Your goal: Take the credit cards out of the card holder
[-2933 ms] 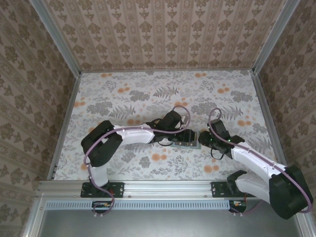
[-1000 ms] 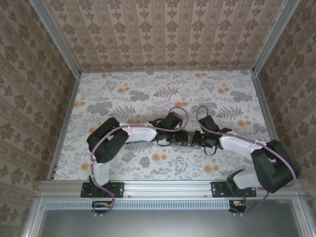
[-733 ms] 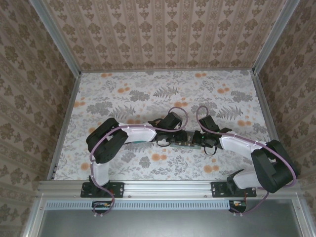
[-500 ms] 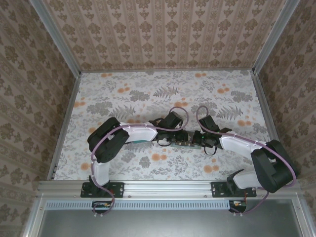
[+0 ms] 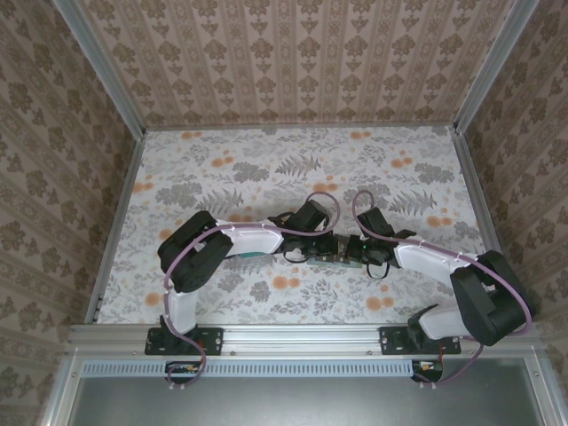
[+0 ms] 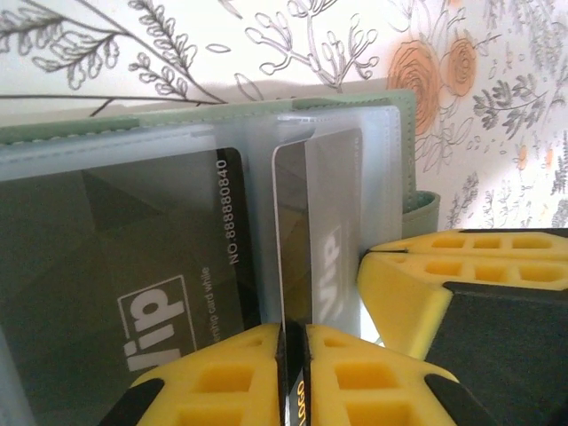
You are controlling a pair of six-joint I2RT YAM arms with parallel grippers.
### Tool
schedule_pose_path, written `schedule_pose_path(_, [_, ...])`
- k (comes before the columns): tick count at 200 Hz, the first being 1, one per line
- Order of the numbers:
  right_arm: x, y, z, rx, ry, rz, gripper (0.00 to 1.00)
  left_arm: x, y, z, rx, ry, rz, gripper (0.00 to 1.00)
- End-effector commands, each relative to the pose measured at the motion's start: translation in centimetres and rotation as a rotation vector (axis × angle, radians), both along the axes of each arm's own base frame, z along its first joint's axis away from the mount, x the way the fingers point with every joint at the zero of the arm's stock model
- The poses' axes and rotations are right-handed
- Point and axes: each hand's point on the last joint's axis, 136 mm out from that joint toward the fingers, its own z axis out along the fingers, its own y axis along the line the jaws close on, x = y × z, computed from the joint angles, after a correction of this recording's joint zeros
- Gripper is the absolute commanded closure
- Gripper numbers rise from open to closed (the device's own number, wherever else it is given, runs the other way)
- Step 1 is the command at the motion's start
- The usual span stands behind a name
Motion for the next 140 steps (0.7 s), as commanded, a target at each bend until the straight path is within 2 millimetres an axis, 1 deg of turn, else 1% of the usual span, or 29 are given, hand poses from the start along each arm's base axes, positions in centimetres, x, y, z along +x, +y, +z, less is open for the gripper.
schedule_pose_path(1, [-0.7, 0.1, -0.7, -0.005, 0.041, 0.003, 0.98, -0.1, -0.3, 0.2, -0.041, 0.013, -0.001, 0.94])
schedule_pose_path(6, [-0.7, 0.0, -0.7, -0.006, 0.041, 0.002, 0.98, -0.1, -0.2, 0.2, -0.043, 0.017, 0.001, 0.99])
schedule_pose_path(10, [-0.8, 0.0, -0.7, -0.007, 0.042, 0.003, 0.98, -0.1, -0.2, 0.2, -0.043, 0.017, 0.002, 1.00])
schedule_pose_path(56, [-0.8, -0.2, -0.8, -0.017, 0.044, -0.001, 0.98, 0.4, 1.0, 0.6, -0.040, 0.010, 0.023, 1.00])
schedule_pose_path(109, [-0.8, -0.3, -0.8, -0.025, 0.043, -0.003, 0.99, 0.8, 3.6, 0.6, -0.026, 0.008, 0.038, 1.00])
schedule_pose_path(140, [-0.8, -0.3, -0.8, -0.026, 0.045, -0.003, 0.99, 1.1, 5.1, 1.5, -0.021, -0.014, 0.044, 1.00])
